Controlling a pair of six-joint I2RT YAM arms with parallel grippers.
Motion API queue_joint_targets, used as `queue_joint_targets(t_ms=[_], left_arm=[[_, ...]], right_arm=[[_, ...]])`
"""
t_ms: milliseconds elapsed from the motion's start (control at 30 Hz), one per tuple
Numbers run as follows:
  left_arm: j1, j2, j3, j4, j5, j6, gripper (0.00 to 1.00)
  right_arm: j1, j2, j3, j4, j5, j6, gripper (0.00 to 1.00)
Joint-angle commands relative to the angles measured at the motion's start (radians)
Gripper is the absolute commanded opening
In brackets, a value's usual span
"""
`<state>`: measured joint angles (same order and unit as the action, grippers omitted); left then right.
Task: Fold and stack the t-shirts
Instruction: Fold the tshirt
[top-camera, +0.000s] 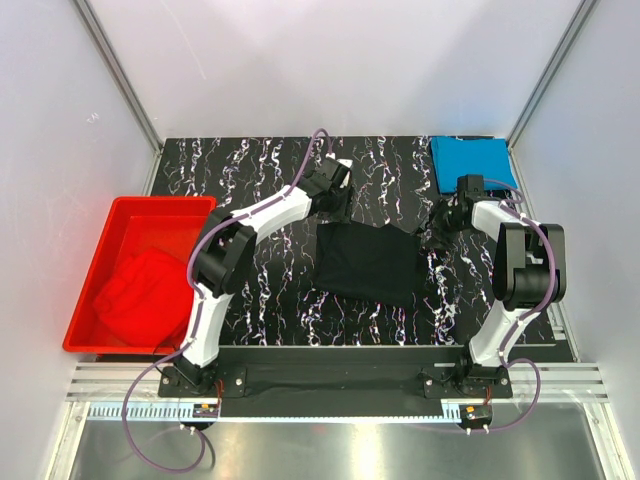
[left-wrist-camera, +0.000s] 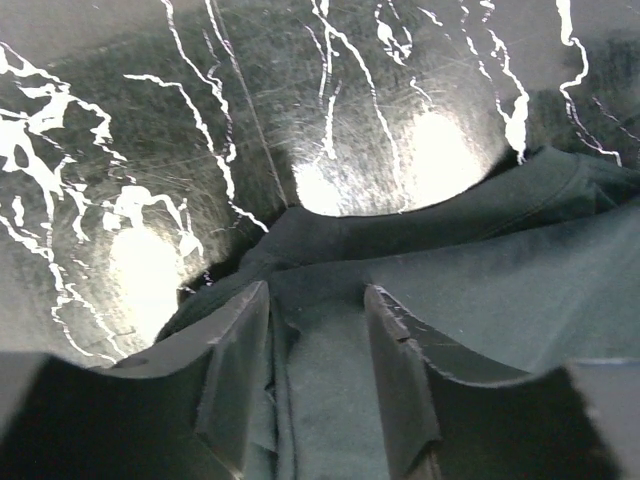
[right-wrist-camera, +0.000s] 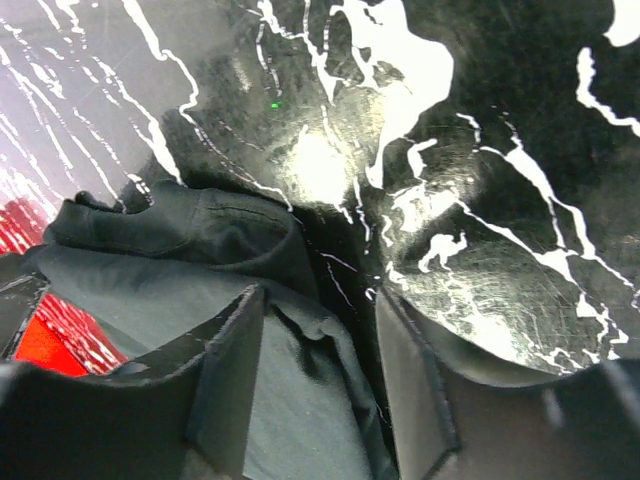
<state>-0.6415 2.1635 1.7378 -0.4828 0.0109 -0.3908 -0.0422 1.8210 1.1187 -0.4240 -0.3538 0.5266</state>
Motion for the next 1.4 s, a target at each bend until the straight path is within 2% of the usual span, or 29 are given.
queue_joint_targets(t_ms=[0, 67, 167, 200, 333, 467, 867, 1033, 1367], left_arm=[[0.002, -0.008, 0.020, 0.026, 0.052, -0.011, 0.46], [0.002, -0.010, 0.014, 0.035, 0.063, -0.006, 0.42], [0.003, -0.014, 0.009, 0.046, 0.083, -0.002, 0.27], [0.002, -0.013, 0.009, 0.047, 0.084, 0.000, 0.19], [0.003, -0.019, 0.016, 0.039, 0.093, 0.007, 0.00], [0.005, -0.085, -0.007, 0.023, 0.061, 0.012, 0.00], [0.000, -0.373, -0.178, -0.056, -0.092, 0.009, 0.00], [0.006, -0.363, -0.126, -0.181, -0.141, -0.017, 0.00], [0.063, -0.245, -0.098, -0.146, -0.160, -0.023, 0.00]], right_arm=[[0.001, 0.006, 0.000, 0.033, -0.031, -0.011, 0.52], [0.001, 0.001, -0.003, 0.033, -0.039, -0.010, 0.49], [0.001, -0.009, 0.000, 0.030, -0.048, -0.016, 0.38], [0.001, -0.012, 0.001, 0.030, -0.054, -0.019, 0.35], [0.001, -0.026, 0.026, 0.005, -0.068, -0.030, 0.14], [0.001, -0.055, 0.053, -0.036, -0.066, -0.059, 0.04], [0.004, -0.199, 0.059, -0.127, -0.105, -0.051, 0.00], [0.022, -0.181, 0.079, -0.119, -0.119, -0.040, 0.00], [0.036, -0.013, 0.200, -0.064, -0.106, -0.036, 0.00]])
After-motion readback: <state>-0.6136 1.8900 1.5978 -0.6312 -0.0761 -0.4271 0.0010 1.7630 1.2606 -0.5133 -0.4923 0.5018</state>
